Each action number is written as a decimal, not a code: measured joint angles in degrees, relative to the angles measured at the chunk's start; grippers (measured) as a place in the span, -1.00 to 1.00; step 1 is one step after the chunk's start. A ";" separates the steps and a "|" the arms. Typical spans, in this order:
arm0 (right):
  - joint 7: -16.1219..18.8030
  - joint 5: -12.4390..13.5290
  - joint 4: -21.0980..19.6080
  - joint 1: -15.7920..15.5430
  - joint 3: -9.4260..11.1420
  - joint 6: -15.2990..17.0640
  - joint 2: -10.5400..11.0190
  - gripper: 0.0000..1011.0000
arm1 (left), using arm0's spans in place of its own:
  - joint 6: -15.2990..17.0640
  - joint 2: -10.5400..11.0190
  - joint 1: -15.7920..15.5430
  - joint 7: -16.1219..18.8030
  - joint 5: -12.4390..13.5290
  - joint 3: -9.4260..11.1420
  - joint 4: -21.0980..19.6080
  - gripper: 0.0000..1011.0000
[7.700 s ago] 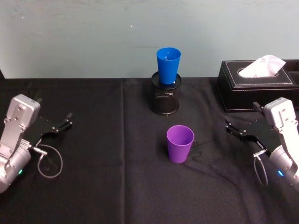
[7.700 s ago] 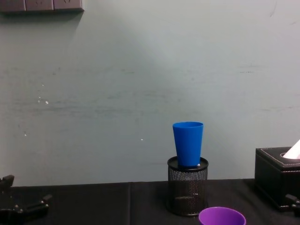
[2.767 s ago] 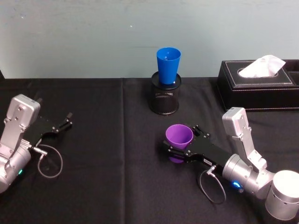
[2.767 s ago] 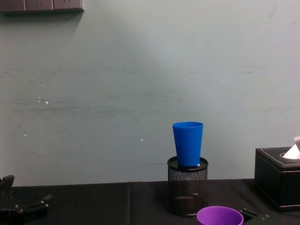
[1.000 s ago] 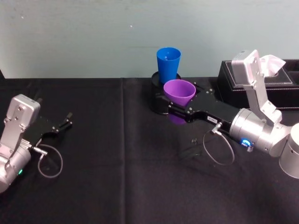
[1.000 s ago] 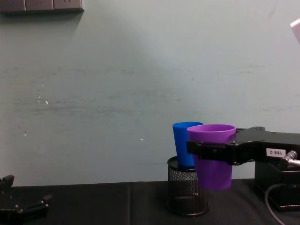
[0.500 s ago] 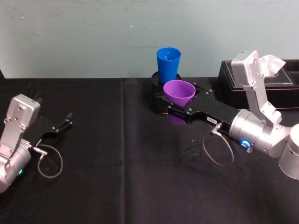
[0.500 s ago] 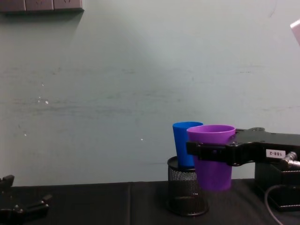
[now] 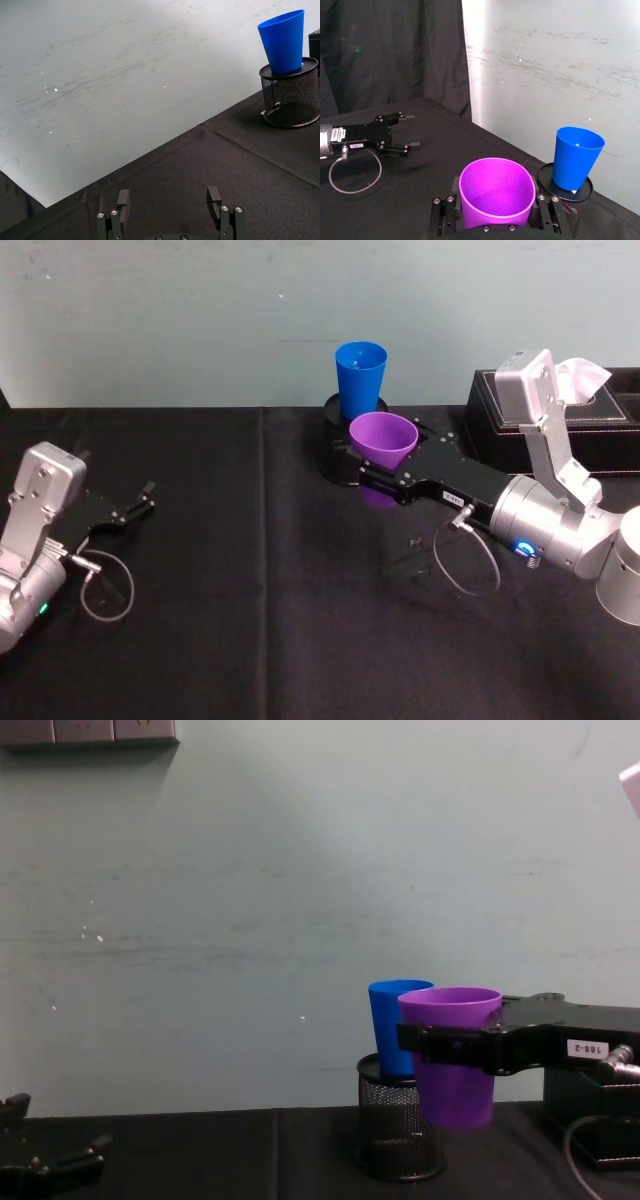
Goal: Pick up one cup with a gripper and tap it against the other cup.
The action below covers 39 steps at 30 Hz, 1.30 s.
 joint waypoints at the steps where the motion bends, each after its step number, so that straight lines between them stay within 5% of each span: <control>1: 0.01 0.00 0.00 -0.01 0.00 -0.01 0.00 0.47 | 0.00 0.00 0.00 0.00 0.00 0.00 0.00 0.98; 39: 0.08 -0.05 0.00 -0.01 0.00 -0.02 0.00 0.47 | 0.00 0.00 0.00 0.00 0.00 0.00 0.00 0.98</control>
